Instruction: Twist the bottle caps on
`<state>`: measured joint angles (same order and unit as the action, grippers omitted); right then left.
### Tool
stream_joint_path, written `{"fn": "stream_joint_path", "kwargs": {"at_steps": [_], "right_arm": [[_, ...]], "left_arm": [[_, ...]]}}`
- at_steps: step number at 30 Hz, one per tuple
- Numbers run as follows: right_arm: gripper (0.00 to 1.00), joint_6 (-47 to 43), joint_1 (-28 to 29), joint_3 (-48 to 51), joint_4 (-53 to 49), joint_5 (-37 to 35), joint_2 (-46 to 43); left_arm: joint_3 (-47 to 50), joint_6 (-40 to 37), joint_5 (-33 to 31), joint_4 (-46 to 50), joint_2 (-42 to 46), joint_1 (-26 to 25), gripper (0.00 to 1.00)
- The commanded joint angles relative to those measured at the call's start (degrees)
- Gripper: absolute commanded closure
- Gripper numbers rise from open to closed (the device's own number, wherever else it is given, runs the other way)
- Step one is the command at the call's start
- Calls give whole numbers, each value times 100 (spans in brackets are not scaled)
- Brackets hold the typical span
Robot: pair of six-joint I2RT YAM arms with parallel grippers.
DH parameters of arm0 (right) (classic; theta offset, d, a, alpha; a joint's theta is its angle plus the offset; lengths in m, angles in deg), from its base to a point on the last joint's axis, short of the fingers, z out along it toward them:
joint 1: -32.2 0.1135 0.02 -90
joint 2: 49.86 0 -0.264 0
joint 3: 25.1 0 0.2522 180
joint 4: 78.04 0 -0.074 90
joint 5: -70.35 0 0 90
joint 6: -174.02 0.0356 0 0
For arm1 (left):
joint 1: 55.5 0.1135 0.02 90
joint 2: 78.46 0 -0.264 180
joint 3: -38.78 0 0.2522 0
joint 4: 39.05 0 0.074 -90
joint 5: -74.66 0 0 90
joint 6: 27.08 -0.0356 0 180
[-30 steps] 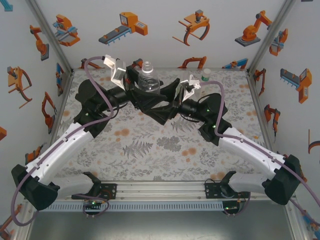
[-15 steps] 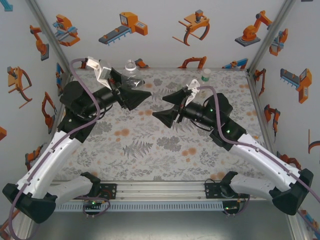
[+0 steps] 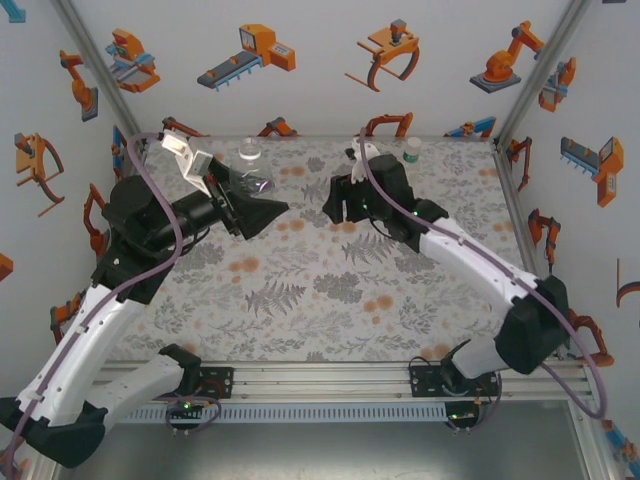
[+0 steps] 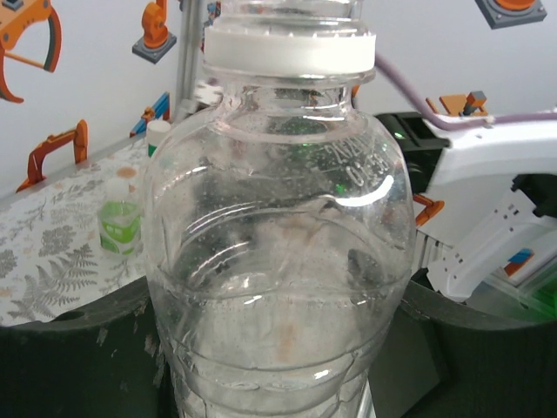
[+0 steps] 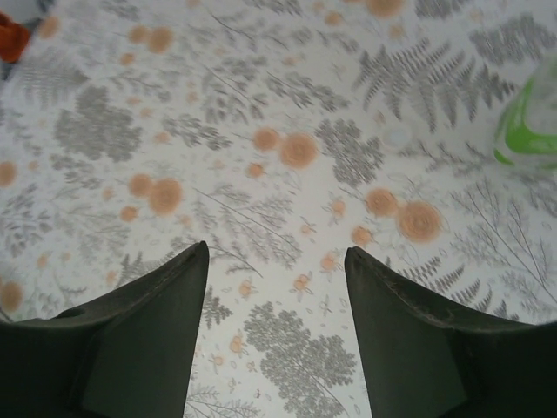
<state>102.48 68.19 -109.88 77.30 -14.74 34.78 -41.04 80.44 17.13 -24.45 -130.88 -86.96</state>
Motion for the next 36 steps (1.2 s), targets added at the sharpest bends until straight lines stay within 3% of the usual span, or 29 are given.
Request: {"fn": "stream_joint_path", "kwargs": {"at_steps": [1, 9, 20, 36], "right_arm": [[43, 405, -96, -595, -506, -393, 511], [43, 264, -184, -2386, -1904, -706, 2228], [43, 525, -479, -3297, -1971, -575, 3589], [47, 173, -487, -4460, -2237, -623, 4943]], "left_arm": [[121, -179, -63, 283, 175, 34, 98], [330, -47, -101, 346, 319, 23, 99], [361, -72, -205, 645, 483, 22, 99], [224, -89, -318, 851, 365, 29, 100]]}}
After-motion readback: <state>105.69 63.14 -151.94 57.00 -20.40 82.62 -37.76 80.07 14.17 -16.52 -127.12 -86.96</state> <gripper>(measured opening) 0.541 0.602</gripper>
